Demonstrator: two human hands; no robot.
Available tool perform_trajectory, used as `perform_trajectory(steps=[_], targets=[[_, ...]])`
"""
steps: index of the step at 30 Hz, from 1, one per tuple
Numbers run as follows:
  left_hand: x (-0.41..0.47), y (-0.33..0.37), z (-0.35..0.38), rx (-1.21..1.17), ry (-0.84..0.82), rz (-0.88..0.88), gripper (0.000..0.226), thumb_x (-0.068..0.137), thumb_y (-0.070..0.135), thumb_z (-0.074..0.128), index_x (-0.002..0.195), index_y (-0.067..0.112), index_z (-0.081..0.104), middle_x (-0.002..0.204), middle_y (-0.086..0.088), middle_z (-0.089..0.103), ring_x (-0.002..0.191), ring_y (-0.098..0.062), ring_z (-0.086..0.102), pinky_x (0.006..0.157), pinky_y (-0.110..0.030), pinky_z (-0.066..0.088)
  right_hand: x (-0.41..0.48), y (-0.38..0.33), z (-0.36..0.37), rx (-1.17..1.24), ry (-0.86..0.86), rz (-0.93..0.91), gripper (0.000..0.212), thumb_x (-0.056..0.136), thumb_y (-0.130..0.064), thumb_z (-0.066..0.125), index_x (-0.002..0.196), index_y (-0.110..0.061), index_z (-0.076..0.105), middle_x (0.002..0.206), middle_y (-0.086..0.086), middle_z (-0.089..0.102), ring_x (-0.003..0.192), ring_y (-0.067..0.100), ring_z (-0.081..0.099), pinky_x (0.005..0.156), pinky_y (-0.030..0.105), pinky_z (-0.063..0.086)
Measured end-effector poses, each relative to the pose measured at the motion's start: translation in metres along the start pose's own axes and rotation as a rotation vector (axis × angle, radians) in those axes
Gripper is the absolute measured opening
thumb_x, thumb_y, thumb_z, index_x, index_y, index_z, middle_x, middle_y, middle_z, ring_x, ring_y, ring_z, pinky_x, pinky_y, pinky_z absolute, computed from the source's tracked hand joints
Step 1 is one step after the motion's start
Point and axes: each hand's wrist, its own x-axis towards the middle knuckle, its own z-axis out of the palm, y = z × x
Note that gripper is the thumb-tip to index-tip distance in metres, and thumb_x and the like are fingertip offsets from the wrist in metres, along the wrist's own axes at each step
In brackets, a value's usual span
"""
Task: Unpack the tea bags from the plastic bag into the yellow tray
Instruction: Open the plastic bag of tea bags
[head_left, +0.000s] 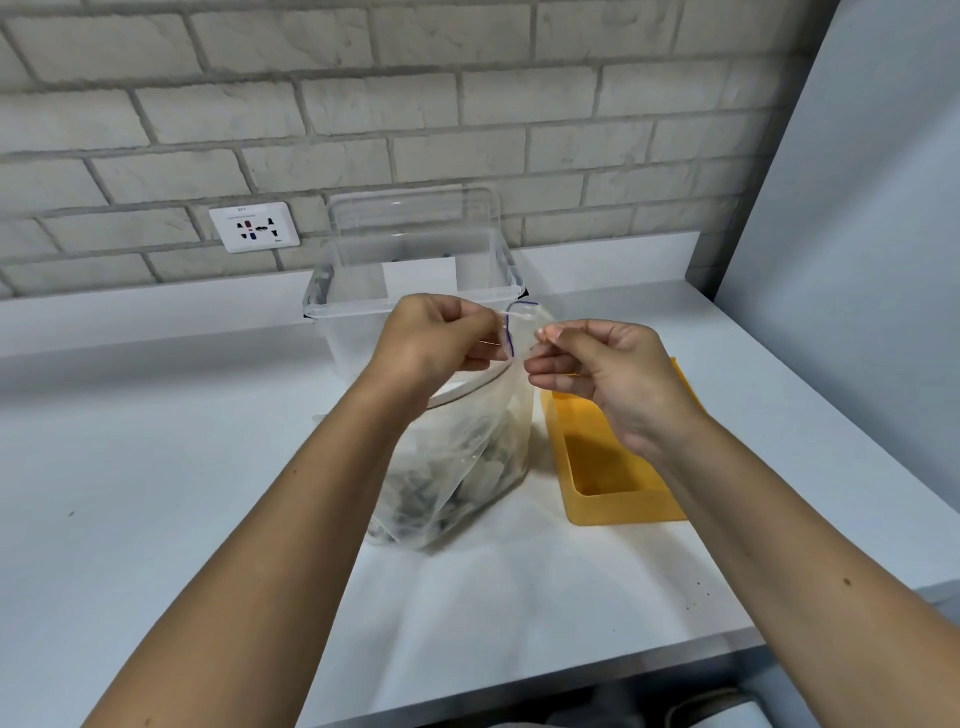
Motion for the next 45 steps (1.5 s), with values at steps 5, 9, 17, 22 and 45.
perform_trajectory(steps=[5, 9, 17, 22, 45], targets=[[-0.004, 0.003, 0.003, 0.143, -0.080, 0.020, 0.008, 0.089, 0.014, 0.063, 0.087, 0.008, 0.068, 0.078, -0.002, 0.074, 0.058, -0.010, 0.068, 0.074, -0.033, 0.057, 0.000, -0.002, 0.006, -0.019, 0.042, -0.022, 0.010, 0.090, -0.005, 0.063, 0.084, 0.002, 0.068, 0.072, 0.013, 0.069, 0.061, 0.021, 0.069, 0.061, 0.029, 0.060], [-0.010, 0.001, 0.002, 0.430, -0.108, 0.084, 0.016, 0.084, 0.031, 0.072, 0.079, 0.016, 0.072, 0.069, 0.004, 0.072, 0.059, -0.005, 0.064, 0.068, -0.025, 0.054, 0.000, -0.006, 0.003, -0.014, 0.070, -0.043, 0.009, 0.090, -0.002, 0.062, 0.085, 0.005, 0.066, 0.066, 0.010, 0.068, 0.057, 0.019, 0.068, 0.059, 0.028, 0.060], [-0.012, -0.003, 0.000, 0.121, -0.104, 0.002, 0.014, 0.089, 0.012, 0.070, 0.084, 0.000, 0.073, 0.084, -0.019, 0.075, 0.075, -0.032, 0.073, 0.068, -0.032, 0.061, -0.012, -0.002, 0.008, -0.100, 0.008, 0.044, 0.017, 0.087, -0.011, 0.070, 0.096, -0.003, 0.057, 0.068, 0.012, 0.067, 0.058, 0.027, 0.069, 0.056, 0.036, 0.060], [-0.006, -0.010, -0.008, 0.014, -0.027, -0.050, 0.020, 0.094, 0.009, 0.063, 0.095, -0.010, 0.068, 0.090, -0.023, 0.074, 0.082, -0.041, 0.072, 0.074, -0.039, 0.060, -0.011, -0.002, -0.002, -0.030, 0.047, 0.072, 0.006, 0.088, 0.004, 0.062, 0.092, 0.000, 0.063, 0.073, 0.017, 0.066, 0.061, 0.026, 0.071, 0.057, 0.033, 0.061], [-0.019, 0.002, -0.006, 0.396, -0.099, -0.026, 0.036, 0.082, 0.044, 0.075, 0.086, 0.009, 0.070, 0.073, 0.002, 0.072, 0.060, -0.010, 0.066, 0.063, -0.027, 0.053, -0.009, -0.010, 0.003, 0.007, 0.014, 0.125, 0.014, 0.091, -0.006, 0.062, 0.083, 0.005, 0.065, 0.070, 0.017, 0.068, 0.061, 0.025, 0.071, 0.058, 0.030, 0.061]])
